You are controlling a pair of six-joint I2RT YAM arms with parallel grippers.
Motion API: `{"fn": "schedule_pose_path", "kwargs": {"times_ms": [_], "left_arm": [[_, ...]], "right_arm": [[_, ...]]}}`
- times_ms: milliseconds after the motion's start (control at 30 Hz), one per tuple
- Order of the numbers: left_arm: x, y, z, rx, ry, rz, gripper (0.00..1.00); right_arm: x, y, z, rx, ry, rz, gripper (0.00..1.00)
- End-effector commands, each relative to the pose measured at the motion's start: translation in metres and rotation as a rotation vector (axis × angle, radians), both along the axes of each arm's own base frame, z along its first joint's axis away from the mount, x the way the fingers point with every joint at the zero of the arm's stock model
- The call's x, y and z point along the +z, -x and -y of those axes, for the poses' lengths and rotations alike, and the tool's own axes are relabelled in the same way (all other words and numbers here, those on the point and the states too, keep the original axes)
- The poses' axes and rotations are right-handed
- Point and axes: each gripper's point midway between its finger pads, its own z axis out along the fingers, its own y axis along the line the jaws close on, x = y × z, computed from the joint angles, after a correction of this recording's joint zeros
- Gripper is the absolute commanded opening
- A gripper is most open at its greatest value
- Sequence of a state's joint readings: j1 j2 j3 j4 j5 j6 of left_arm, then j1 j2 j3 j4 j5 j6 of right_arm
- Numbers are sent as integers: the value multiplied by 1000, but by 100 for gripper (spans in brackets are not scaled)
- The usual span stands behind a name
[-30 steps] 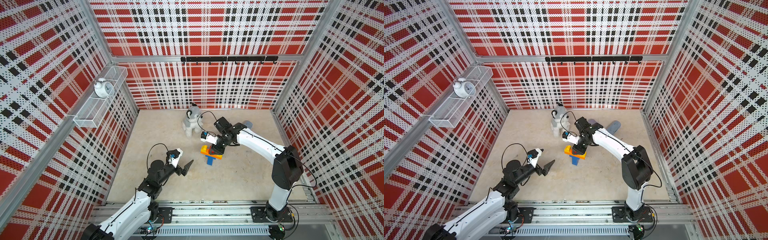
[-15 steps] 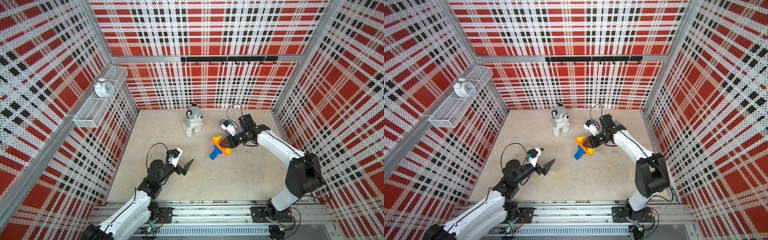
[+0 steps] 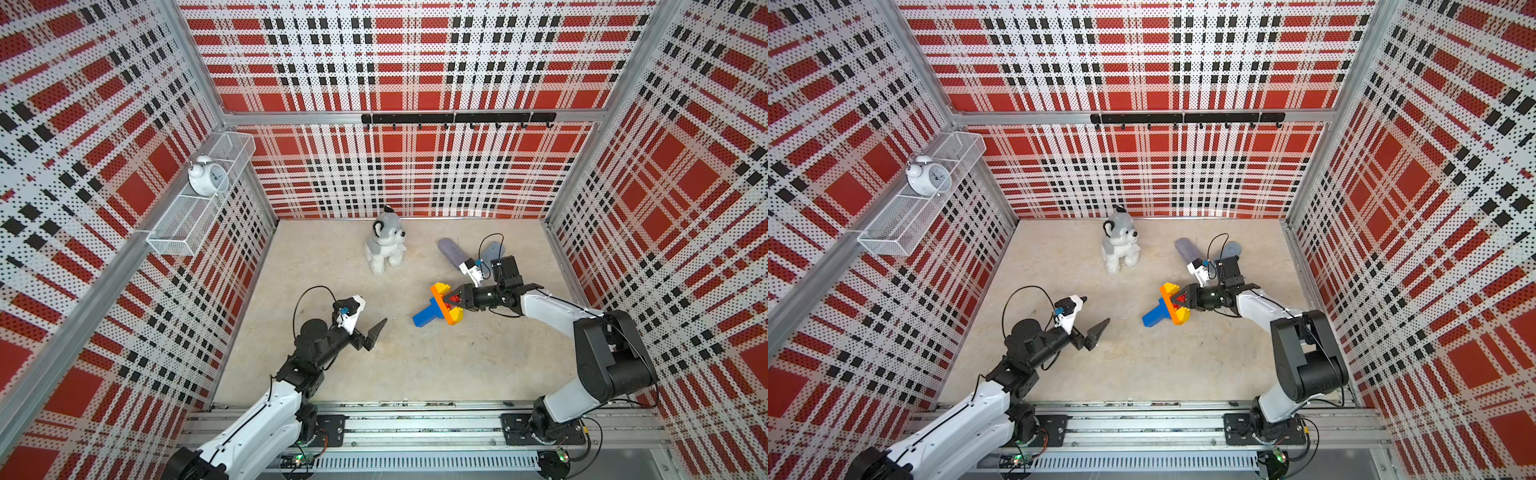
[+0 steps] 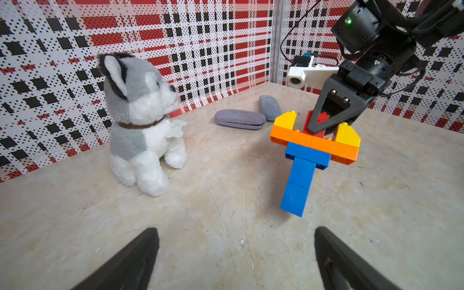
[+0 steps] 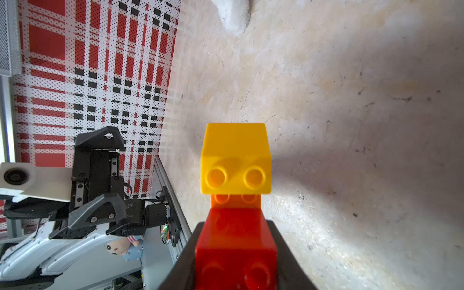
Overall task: Assemble a fork with lego
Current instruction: Place the lego brick at the center of the board.
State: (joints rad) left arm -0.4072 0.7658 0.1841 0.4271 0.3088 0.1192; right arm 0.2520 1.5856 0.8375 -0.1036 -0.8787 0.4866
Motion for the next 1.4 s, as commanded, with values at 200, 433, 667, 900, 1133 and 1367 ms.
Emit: {"fn": "schedule_pose_path", "kwargs": {"times_ms": [200, 433, 667, 900, 1133, 1367], "left_arm": [[19, -5, 0, 6, 26, 44, 98], [19, -5, -1, 6, 26, 45, 98], [19, -5, 0, 3, 25, 42, 98], [19, -5, -1, 10, 27, 42, 98], [31, -11, -22, 128, 81, 97, 98], [51, -29, -106, 618, 254, 181, 98]], "right_arm": [[-10, -8, -4, -36, -56, -4, 42], [-32, -7, 0, -72, -36, -36, 60], [-58, -7, 15, -142, 60, -82, 73], [-79, -9, 51, -223, 259, -90, 81], [-43, -18, 91, -322, 370, 35, 88], [41, -43, 167, -573, 568, 323, 99]]}}
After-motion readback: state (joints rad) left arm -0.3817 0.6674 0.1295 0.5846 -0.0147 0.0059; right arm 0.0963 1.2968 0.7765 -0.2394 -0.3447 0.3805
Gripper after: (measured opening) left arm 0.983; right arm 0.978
